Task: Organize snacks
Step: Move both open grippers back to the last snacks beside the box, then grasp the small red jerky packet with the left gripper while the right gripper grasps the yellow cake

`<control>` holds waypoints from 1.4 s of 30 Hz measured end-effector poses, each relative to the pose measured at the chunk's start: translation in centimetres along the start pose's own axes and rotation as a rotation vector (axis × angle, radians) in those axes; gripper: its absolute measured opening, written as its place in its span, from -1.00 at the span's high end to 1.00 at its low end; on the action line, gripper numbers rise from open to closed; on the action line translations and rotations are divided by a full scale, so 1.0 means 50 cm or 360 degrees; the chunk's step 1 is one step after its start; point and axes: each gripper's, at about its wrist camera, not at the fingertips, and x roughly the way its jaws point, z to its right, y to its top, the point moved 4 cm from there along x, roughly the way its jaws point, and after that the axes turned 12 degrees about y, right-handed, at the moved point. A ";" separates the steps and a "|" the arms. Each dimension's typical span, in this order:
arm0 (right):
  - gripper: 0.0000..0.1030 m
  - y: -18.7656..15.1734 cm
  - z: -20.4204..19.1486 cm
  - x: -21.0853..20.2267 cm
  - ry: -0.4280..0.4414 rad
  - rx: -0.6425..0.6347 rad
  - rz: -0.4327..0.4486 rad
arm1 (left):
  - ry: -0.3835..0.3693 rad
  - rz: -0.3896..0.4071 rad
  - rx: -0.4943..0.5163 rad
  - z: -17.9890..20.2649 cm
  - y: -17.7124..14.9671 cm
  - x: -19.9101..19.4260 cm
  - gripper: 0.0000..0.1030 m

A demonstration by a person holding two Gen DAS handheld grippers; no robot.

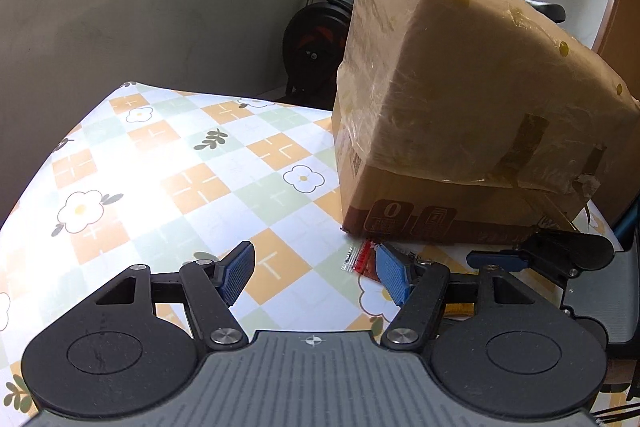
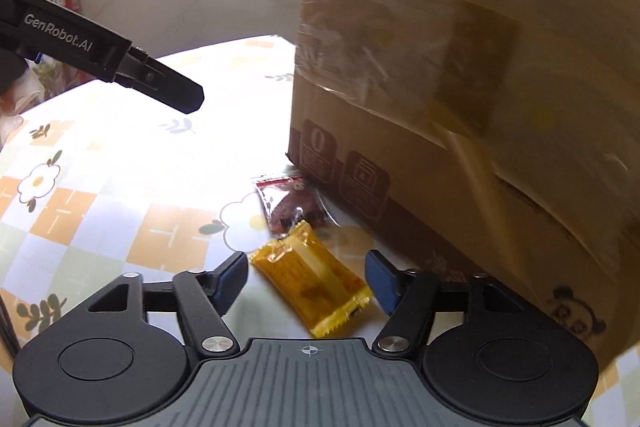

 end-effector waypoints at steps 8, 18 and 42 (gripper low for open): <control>0.19 -0.014 0.024 0.003 0.0152 0.0123 -0.0015 | -0.0021 -0.0027 -0.0021 0.001 -0.014 0.013 -0.34; 0.37 -0.075 0.060 -0.080 0.0030 0.0326 0.0139 | -0.0017 -0.0067 -0.0009 0.021 -0.034 0.024 -0.34; 0.38 -0.159 0.098 -0.136 -0.0196 0.0458 0.0320 | 0.0109 -0.0134 -0.0014 0.107 -0.062 0.061 -0.34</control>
